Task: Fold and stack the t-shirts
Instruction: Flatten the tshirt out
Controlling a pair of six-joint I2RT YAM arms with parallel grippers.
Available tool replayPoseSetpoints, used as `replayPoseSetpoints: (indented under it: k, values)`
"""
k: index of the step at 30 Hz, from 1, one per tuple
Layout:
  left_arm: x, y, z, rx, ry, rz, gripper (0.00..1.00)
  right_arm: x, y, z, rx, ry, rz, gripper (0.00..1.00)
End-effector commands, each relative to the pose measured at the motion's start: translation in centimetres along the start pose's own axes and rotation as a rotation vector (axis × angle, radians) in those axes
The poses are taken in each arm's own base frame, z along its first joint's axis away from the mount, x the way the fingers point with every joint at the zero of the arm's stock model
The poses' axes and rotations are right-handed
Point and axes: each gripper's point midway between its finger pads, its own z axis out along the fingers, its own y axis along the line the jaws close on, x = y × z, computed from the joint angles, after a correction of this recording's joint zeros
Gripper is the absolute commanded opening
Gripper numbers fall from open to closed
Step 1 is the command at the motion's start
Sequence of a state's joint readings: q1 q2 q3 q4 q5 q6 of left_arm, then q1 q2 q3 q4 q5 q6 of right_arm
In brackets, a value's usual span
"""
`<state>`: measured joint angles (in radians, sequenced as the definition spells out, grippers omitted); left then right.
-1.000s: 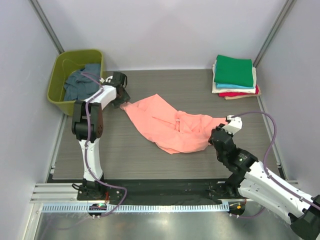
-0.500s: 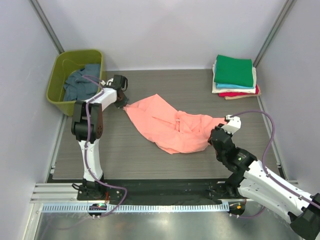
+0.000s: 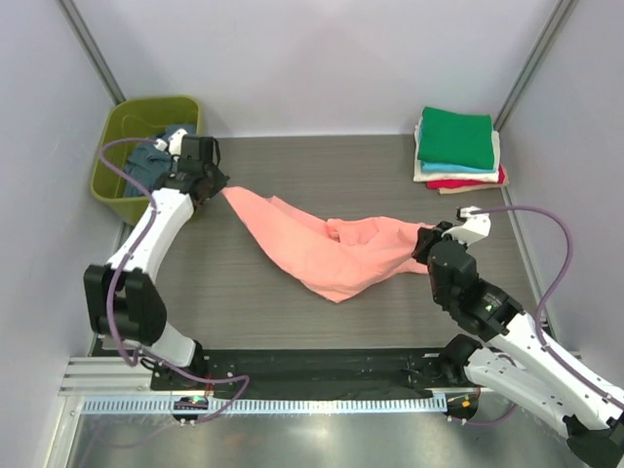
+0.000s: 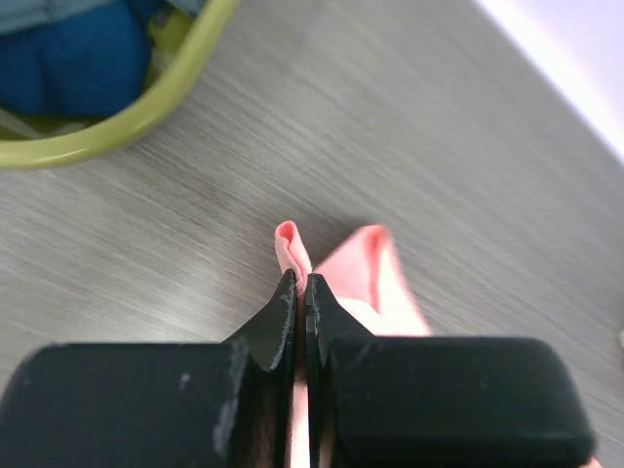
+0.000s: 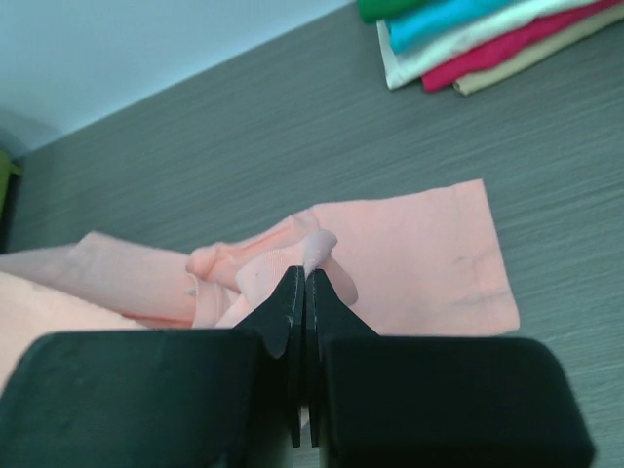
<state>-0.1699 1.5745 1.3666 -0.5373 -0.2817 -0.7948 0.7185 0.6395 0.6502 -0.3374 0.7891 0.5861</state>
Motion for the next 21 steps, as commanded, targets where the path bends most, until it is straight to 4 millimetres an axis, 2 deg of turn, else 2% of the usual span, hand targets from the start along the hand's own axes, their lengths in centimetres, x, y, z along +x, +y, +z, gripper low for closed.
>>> replayPoseSetpoints:
  k: [1, 6, 12, 18, 21]
  values:
    - [-1.9, 1.2, -3.3, -0.006, -0.074, -0.028, 0.00, -5.0, 0.6, -1.1, -0.004, -0.112, 0.055, 0.01]
    - [-3.8, 1.5, -8.3, 0.046, -0.141, -0.038, 0.00, -7.6, 0.6, -2.1, -0.012, -0.163, 0.073, 0.01]
    - [-5.4, 2.5, -13.0, 0.071, -0.204, -0.029, 0.00, -10.8, 0.9, -3.4, -0.036, -0.215, 0.086, 0.01]
    - [-8.3, 3.2, -19.8, 0.150, -0.332, -0.018, 0.00, -16.5, 1.0, -6.5, -0.088, -0.311, 0.147, 0.01]
    - [-9.5, 4.1, -23.4, 0.181, -0.410, -0.026, 0.00, -18.4, 0.7, -7.9, -0.123, -0.349, 0.160, 0.01]
